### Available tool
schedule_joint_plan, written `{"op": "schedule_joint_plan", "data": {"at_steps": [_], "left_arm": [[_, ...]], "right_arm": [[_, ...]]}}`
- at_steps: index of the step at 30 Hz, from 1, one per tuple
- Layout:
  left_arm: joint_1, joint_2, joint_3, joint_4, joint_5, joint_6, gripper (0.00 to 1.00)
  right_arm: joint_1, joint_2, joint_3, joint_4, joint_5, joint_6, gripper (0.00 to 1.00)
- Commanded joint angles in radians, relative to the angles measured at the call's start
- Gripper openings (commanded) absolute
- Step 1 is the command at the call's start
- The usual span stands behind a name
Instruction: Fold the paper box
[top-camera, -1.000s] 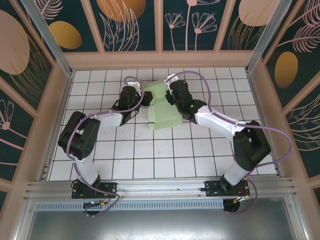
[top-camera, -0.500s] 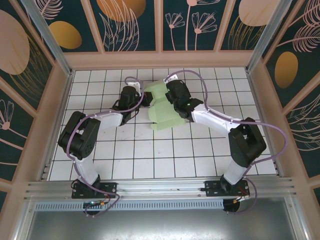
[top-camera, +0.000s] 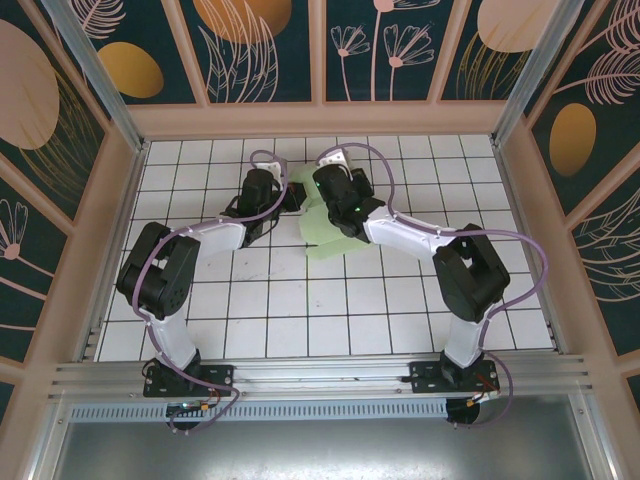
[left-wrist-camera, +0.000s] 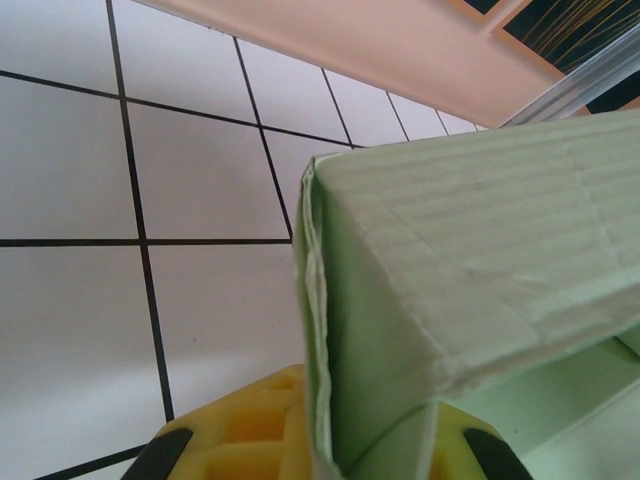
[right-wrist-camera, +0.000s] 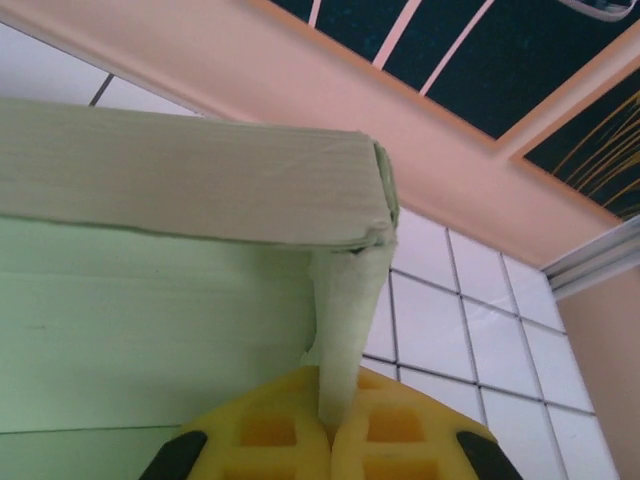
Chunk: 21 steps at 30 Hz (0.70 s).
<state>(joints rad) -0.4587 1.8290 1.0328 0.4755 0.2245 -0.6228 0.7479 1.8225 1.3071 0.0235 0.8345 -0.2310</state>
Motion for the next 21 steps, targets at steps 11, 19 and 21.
{"op": "schedule_joint_plan", "data": {"at_steps": [11, 19, 21], "left_arm": [[-0.022, -0.037, 0.056, 0.135, 0.090, -0.035, 0.00], [-0.021, -0.033, 0.065, 0.120, 0.091, -0.045, 0.00], [-0.021, -0.028, 0.070, 0.115, 0.092, -0.045, 0.00]], "right_arm": [[0.001, 0.060, -0.001, -0.015, 0.069, -0.046, 0.00], [0.010, 0.086, -0.004, 0.034, 0.164, -0.109, 0.00], [0.010, 0.084, -0.012, 0.054, 0.176, -0.104, 0.12]]}}
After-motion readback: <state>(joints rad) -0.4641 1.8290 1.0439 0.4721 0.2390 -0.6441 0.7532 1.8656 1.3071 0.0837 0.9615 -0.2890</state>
